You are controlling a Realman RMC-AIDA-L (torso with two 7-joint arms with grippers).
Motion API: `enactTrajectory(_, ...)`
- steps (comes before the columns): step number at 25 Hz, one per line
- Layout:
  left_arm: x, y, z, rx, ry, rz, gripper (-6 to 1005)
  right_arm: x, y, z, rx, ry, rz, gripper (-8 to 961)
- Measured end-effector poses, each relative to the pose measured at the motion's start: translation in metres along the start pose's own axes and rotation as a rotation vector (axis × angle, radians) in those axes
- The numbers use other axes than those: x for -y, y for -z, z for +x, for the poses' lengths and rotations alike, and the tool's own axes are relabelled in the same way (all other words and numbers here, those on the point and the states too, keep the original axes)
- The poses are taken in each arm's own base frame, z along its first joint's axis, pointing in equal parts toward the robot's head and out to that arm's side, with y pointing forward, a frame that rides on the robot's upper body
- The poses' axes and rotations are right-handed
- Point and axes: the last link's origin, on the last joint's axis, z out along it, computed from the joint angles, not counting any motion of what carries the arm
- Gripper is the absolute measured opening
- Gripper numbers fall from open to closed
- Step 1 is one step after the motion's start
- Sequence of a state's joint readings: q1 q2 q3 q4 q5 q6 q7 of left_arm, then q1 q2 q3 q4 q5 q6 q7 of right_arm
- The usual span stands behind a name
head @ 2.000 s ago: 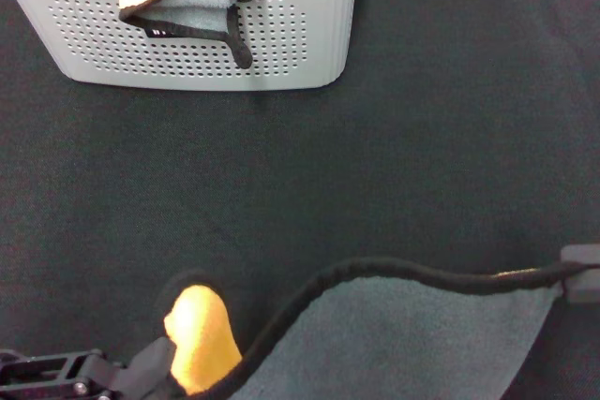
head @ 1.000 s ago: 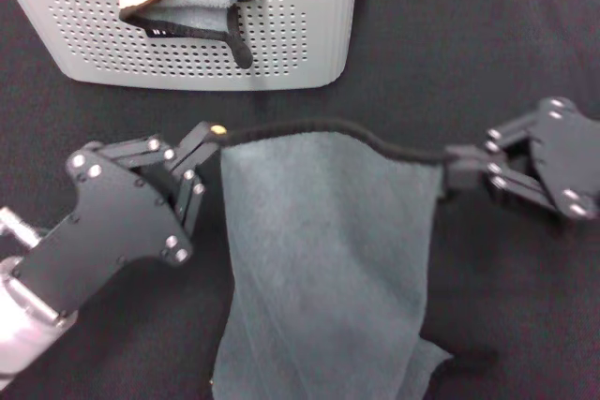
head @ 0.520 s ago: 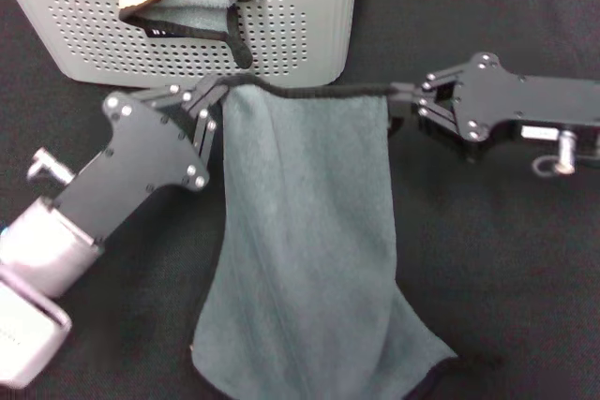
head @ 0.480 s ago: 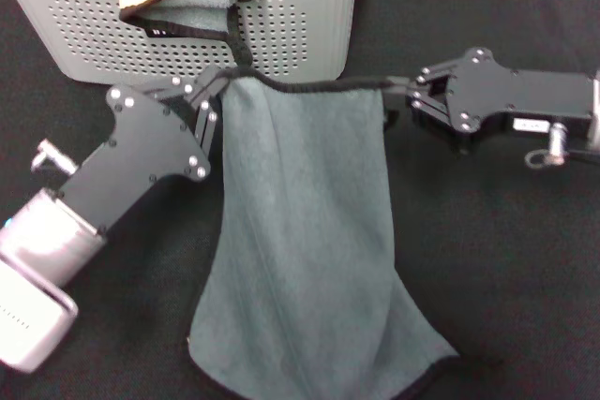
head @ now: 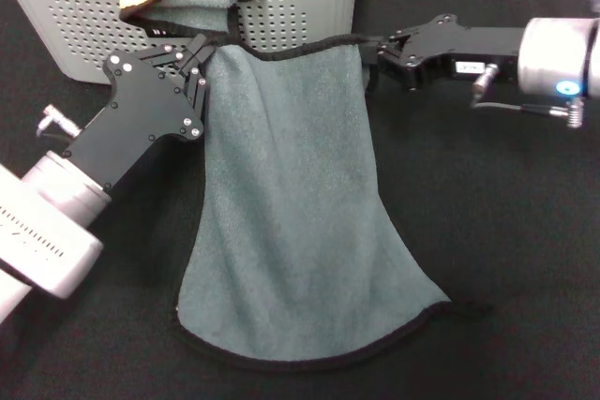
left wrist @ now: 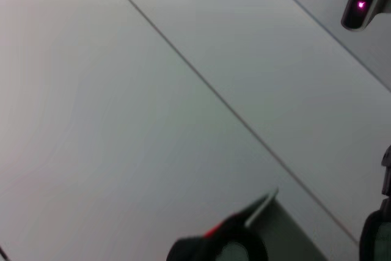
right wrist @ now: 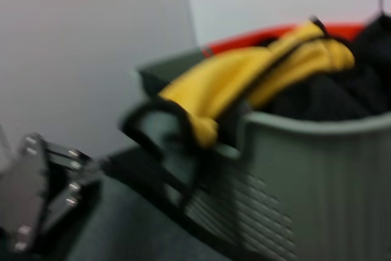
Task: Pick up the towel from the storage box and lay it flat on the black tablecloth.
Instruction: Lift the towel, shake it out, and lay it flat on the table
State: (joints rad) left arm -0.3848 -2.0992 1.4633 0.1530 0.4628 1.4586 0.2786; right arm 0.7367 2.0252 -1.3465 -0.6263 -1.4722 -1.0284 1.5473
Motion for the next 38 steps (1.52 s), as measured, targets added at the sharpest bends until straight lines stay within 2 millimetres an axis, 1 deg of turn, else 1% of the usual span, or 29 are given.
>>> enactTrajectory(4, -0.001, -0.005, -0.008, 0.054, -0.023, -0.011, 14, 0.005, -0.013, 0.004, -0.036, -0.009, 0.079, 15)
enactTrajectory(8, -0.001, -0.009, -0.014, 0.095, -0.05, -0.025, 14, 0.004, -0.022, 0.007, -0.04, -0.034, 0.123, 15)
enactTrajectory(11, 0.0, -0.012, -0.019, 0.132, -0.083, -0.026, 14, 0.005, -0.027, 0.008, -0.036, -0.068, 0.159, 14)
enactTrajectory(17, 0.001, -0.014, -0.027, 0.185, -0.126, -0.028, 14, 0.005, -0.035, 0.009, -0.049, -0.098, 0.176, 14)
enactTrajectory(22, 0.004, -0.015, -0.033, 0.232, -0.169, -0.02, 14, 0.006, -0.038, 0.013, -0.072, -0.11, 0.204, 14)
enactTrajectory(30, -0.001, -0.023, -0.045, 0.317, -0.242, -0.086, 14, 0.012, -0.035, 0.022, -0.087, -0.141, 0.251, 14)
enactTrajectory(38, -0.001, -0.027, -0.049, 0.337, -0.32, -0.114, 15, 0.015, -0.034, 0.023, -0.088, -0.153, 0.275, 14)
